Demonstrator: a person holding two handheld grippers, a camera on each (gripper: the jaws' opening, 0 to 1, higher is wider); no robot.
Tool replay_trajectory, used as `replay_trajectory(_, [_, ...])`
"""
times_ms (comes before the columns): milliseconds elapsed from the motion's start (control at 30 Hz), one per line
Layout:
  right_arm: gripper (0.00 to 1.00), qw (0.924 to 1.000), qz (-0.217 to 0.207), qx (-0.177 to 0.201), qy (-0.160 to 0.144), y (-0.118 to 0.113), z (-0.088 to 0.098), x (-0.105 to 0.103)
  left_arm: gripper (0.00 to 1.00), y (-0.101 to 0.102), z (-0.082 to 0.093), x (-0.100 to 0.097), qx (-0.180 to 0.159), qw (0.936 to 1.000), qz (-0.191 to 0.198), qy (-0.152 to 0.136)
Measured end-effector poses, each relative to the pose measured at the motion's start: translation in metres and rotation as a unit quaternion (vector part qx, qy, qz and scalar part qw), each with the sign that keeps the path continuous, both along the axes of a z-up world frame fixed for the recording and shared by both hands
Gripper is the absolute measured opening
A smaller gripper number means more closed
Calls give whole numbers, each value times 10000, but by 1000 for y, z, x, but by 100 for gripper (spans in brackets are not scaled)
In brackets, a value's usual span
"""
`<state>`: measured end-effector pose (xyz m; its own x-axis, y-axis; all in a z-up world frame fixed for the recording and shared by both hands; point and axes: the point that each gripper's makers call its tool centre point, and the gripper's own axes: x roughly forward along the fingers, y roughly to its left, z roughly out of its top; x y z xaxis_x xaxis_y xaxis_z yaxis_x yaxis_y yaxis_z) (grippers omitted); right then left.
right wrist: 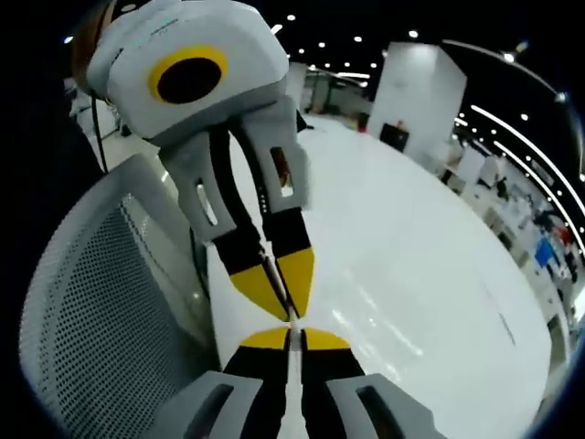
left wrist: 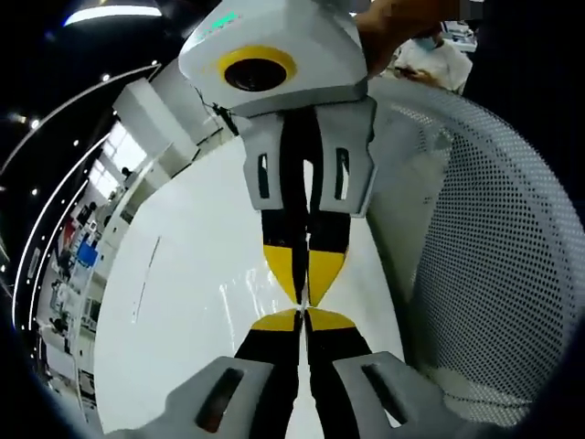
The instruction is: Open the resealable bag by pulling the two sides of the seal apart until the entire bag opening is separated and visibly accessible.
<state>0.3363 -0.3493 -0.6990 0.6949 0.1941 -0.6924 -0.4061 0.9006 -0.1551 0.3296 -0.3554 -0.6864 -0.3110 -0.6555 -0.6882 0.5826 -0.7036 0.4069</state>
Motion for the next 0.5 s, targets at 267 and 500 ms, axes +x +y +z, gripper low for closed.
replay_trajectory(267, [0, 9999, 152, 13, -30, 5, 1, 1, 0, 1, 0, 2, 107, 9998, 75, 151])
replay_trajectory(500, [0, 9992, 391, -93, 23, 12, -1, -2, 0, 7, -6, -2, 290, 9991, -313, -34])
